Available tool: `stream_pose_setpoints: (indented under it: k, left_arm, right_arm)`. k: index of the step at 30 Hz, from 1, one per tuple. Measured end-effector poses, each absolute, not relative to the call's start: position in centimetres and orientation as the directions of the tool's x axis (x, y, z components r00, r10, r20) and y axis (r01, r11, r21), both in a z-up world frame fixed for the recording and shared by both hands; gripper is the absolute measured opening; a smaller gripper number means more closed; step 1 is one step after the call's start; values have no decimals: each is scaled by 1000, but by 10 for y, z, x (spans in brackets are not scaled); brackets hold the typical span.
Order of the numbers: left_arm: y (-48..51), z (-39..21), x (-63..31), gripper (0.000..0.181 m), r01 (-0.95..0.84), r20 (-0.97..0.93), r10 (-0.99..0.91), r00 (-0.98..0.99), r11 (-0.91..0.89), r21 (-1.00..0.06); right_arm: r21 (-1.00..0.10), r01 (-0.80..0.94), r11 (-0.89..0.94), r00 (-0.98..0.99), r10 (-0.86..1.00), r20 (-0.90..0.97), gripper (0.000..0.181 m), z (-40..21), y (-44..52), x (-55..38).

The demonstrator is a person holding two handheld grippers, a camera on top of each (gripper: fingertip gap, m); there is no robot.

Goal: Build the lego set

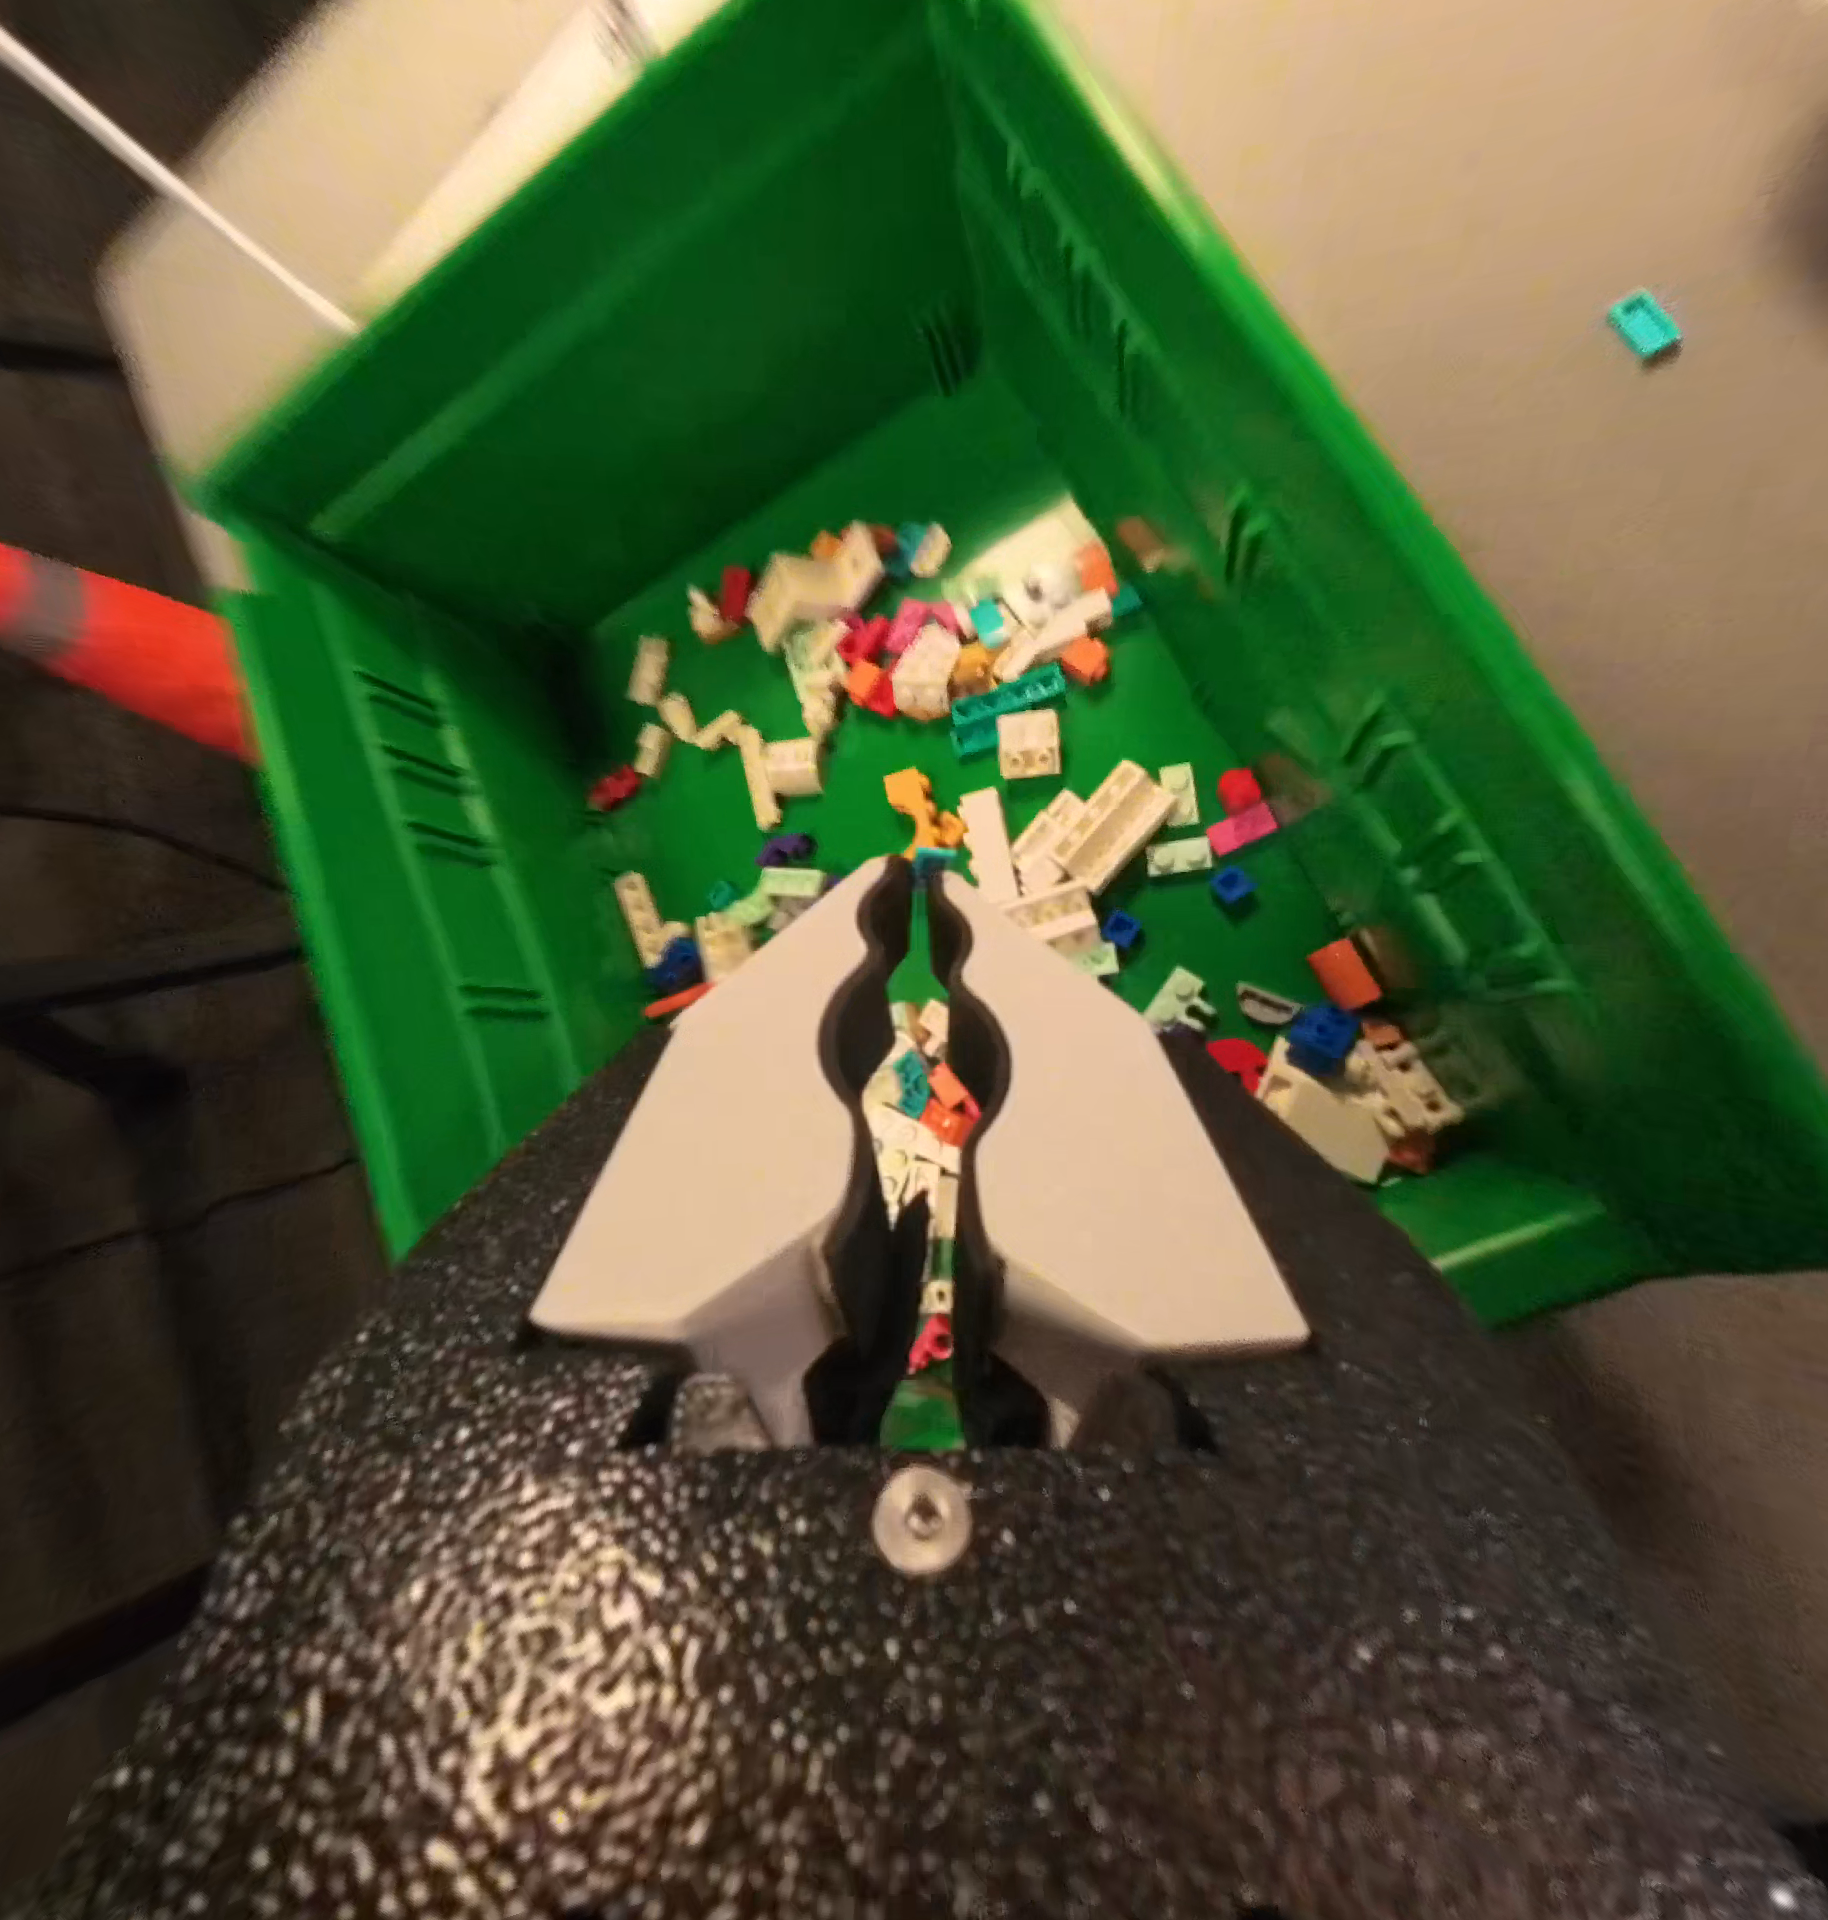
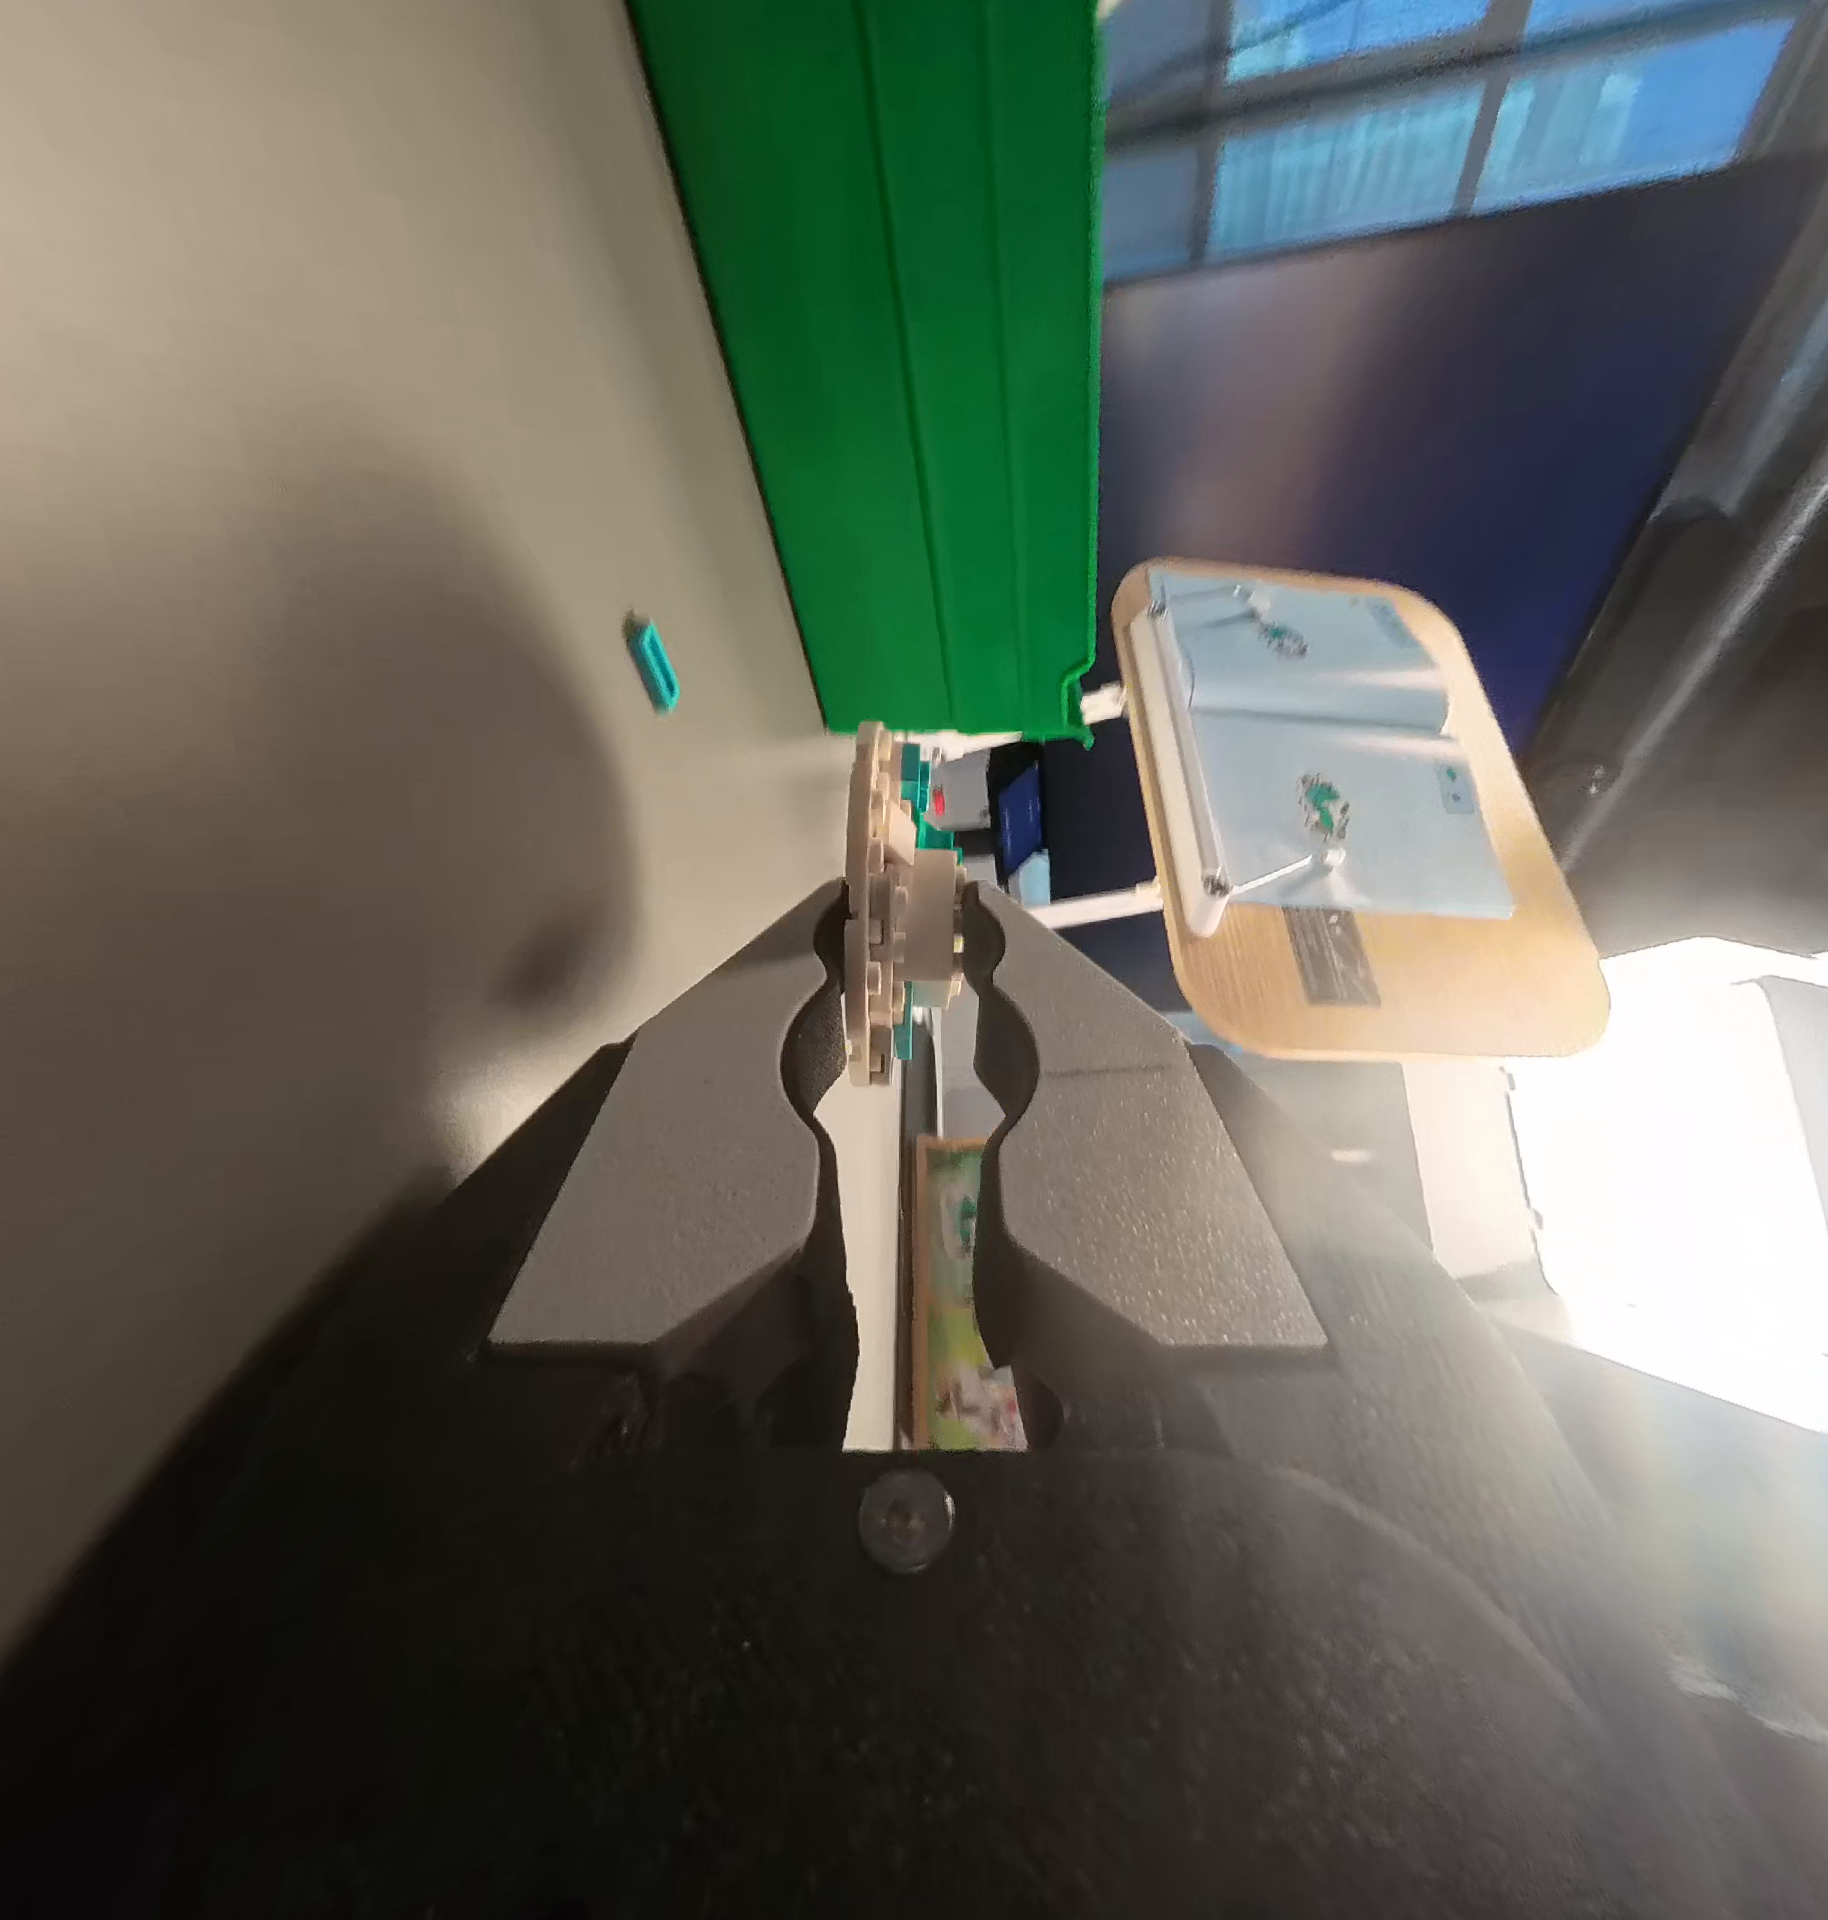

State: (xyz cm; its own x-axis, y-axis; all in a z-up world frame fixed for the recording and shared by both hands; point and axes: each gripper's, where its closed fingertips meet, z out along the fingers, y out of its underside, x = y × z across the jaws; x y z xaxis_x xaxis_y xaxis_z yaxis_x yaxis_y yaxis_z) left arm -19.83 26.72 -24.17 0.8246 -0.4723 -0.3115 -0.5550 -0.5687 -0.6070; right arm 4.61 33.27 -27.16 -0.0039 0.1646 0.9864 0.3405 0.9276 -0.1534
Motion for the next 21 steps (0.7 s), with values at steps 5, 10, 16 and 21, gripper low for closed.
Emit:
stream_pose_setpoints:
  k: [5,10,16,21]
  left_arm:
    - [244,-190,-154,0,-582,-446,-381,810,-428,-692]
    - [230,-160,-81,0,-546,-431,-391,813,-257,-797]
    - [233,-160,-28,0,-547,-461,-400,792,-130,-827]
    - [232,-162,-11,0,-465,-394,-418,818,-77,-882]
  right_arm:
    - [-243,281,928,52,238,970,19,-261,328,49]
    - [-275,248,929,47,272,961,17,-260,324,52]
    - [-137,256,957,-87,164,983,19,-282,317,51]
    - [-73,236,969,-128,105,986,19,-288,310,52]
